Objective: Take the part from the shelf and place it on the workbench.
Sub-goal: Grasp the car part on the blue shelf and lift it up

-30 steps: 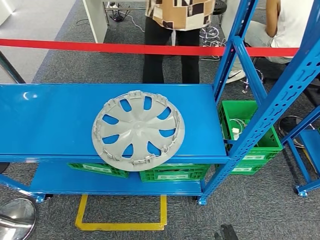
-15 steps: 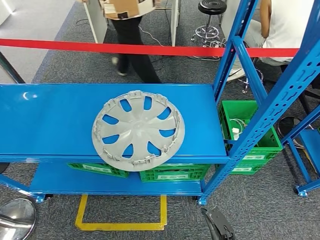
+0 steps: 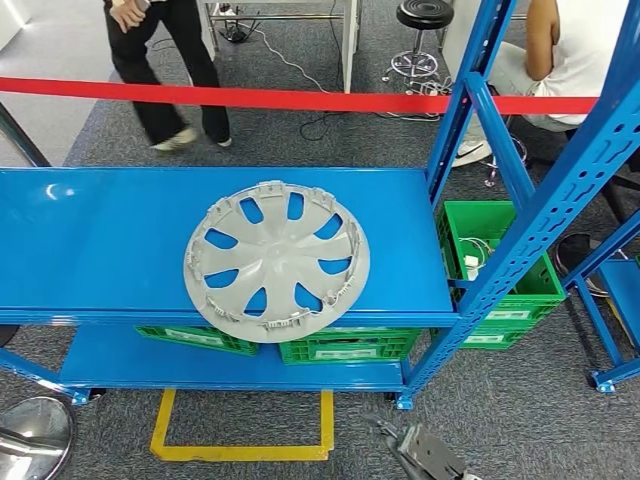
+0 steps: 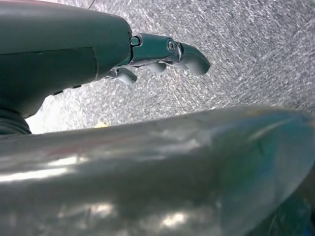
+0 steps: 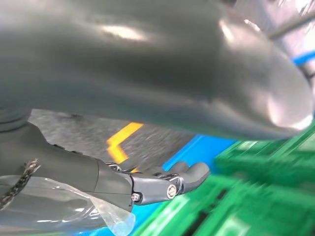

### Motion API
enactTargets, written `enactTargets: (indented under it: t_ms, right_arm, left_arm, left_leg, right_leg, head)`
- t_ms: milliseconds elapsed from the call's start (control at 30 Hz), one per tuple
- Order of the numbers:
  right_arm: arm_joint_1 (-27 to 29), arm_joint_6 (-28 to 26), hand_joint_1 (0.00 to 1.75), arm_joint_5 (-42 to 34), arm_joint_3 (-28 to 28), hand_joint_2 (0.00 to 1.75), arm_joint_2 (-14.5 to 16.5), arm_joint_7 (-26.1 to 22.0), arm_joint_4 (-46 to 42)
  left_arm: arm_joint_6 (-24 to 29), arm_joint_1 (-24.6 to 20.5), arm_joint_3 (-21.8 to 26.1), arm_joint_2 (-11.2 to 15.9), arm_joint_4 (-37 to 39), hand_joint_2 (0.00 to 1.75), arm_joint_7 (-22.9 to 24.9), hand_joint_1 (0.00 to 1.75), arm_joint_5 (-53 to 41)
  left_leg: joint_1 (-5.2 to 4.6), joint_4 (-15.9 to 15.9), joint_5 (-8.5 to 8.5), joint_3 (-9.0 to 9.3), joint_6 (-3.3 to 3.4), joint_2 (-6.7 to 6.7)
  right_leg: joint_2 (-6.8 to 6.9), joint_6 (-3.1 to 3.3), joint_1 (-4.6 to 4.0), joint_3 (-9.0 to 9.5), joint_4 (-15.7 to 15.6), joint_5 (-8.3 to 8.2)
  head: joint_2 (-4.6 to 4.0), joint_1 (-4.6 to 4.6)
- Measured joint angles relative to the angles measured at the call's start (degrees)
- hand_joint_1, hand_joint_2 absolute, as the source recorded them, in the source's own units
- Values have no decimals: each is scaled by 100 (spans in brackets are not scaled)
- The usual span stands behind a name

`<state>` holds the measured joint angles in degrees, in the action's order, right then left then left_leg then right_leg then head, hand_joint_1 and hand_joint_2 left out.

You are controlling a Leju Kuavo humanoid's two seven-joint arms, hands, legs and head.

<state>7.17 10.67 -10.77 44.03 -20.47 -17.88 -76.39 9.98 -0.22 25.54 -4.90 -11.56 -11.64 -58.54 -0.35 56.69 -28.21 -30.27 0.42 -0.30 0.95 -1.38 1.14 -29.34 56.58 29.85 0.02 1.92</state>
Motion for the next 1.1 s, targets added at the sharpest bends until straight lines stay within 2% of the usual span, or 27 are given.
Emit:
enactTargets:
  t_ms: [167, 300, 600, 667, 833, 1100]
  right_arm:
    - [-45, 144, 0, -65, 301, 0, -279, -568, -595]
    - [-128, -8, 0, 258, 362, 175, -318, -815, -1029]
    - [-283, -205, 0, 1294, 19, 175, -295, -659, -2083]
    - [-307, -395, 0, 1630, -48, 175, -261, -675, -2212]
    - [-574, -1655, 0, 3045, -83, 175, -72, -493, -2477]
    - [-1013, -3576, 0, 5086, 167, 175, 212, -112, -2512]
  left_arm:
    - [-95, -28, -107, 3, 0, 0, 11, 0, -140]
    - [-128, -46, -166, 5, 0, 0, 18, 0, -179]
    - [-139, -60, -231, 7, 1, 0, 21, 0, -222]
    - [-139, -63, -244, 7, 2, 0, 23, 0, -228]
    - [-168, -96, -301, 7, 2, 0, 51, 0, -274]
    - [-269, -129, -396, 9, 1, 0, 139, 0, -365]
  left_leg:
    - [0, 0, 0, 0, 0, 0]
    - [1, 0, 2, 1, 2, 0]
    - [0, 0, 3, 0, 2, 0]
    - [-1, 0, 2, 0, 2, 0]
    - [-1, 0, 4, 1, 2, 1]
    - [1, 0, 8, 1, 0, 1]
  right_leg:
    - [0, 0, 0, 0, 0, 0]
    - [0, 0, -1, 0, 0, -1]
    - [0, 0, 0, 2, 1, -1]
    - [0, 0, 0, 3, 1, -1]
    - [-2, 0, 0, 2, 1, -2]
    - [-1, 1, -1, 2, 3, -3]
  head:
    - [0, 1]
    - [0, 1]
    - [0, 0]
    - [0, 0]
    - [0, 1]
    - [1, 0]
